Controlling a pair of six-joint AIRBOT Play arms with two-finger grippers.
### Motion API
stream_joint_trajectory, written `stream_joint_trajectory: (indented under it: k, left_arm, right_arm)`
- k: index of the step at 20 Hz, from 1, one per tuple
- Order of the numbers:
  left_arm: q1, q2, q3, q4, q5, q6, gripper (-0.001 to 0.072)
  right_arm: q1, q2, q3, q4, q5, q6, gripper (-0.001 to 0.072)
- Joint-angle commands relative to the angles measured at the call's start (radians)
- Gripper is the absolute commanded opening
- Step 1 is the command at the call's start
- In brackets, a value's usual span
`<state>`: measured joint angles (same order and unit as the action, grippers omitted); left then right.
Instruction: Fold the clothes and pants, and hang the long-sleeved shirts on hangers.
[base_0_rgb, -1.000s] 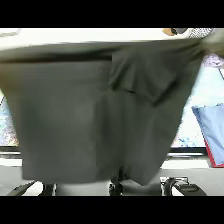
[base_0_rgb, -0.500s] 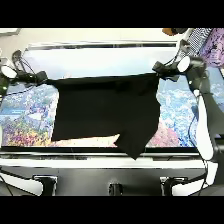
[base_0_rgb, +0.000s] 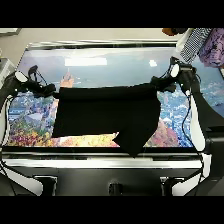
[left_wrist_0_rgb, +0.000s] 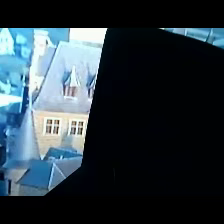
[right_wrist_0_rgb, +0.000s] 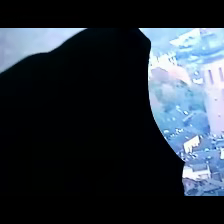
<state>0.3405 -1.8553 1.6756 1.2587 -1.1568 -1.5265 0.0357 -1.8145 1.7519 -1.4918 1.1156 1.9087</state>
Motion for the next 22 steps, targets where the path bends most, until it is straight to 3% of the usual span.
stream_joint_trajectory:
  k: [1,5,6,7,8,9,13,16,20,22]
  left_arm:
    - [-0.002,-0.033,0.0,-0.002,-0.134,-0.003,0.0016]
    - [-0.017,-0.072,0.0,-0.003,-0.155,-0.019,0.0018]
    - [-0.022,-0.08,0.0,-0.002,-0.163,-0.022,0.0046]
    - [-0.026,-0.083,0.0,-0.002,-0.164,-0.03,0.0209]
    - [-0.026,-0.08,0.001,-0.002,-0.163,-0.04,0.0419]
    - [-0.021,-0.073,0.006,-0.002,-0.171,-0.044,0.0543]
    - [0.019,0.03,0.018,0.02,-0.249,-0.005,0.0549]
    - [0.09,0.176,-0.094,0.003,-0.263,-0.029,0.0547]
    - [0.215,0.395,-0.426,-0.119,-0.226,-0.025,0.0532]
    - [0.246,0.489,-0.566,-0.134,-0.195,-0.025,0.0532]
  right_arm:
    - [0.0,-0.03,0.0,-0.013,0.08,0.0,0.0028]
    - [0.0,-0.065,0.0,-0.012,0.097,0.0,0.0029]
    - [0.0,-0.071,0.0,-0.008,0.102,0.0,0.0038]
    - [0.0,-0.073,0.0,0.005,0.11,-0.001,0.0133]
    - [0.0,-0.072,0.0,0.022,0.121,-0.002,0.0283]
    - [-0.001,-0.063,0.0,0.039,0.142,-0.029,0.0367]
    - [-0.013,0.052,0.0,-0.023,0.295,-0.242,0.0378]
    - [-0.114,0.172,-0.069,0.071,0.338,-0.275,0.0378]
    - [-0.259,0.403,-0.477,0.341,0.288,-0.35,0.0378]
    - [-0.269,0.517,-0.715,0.403,0.216,-0.374,0.038]
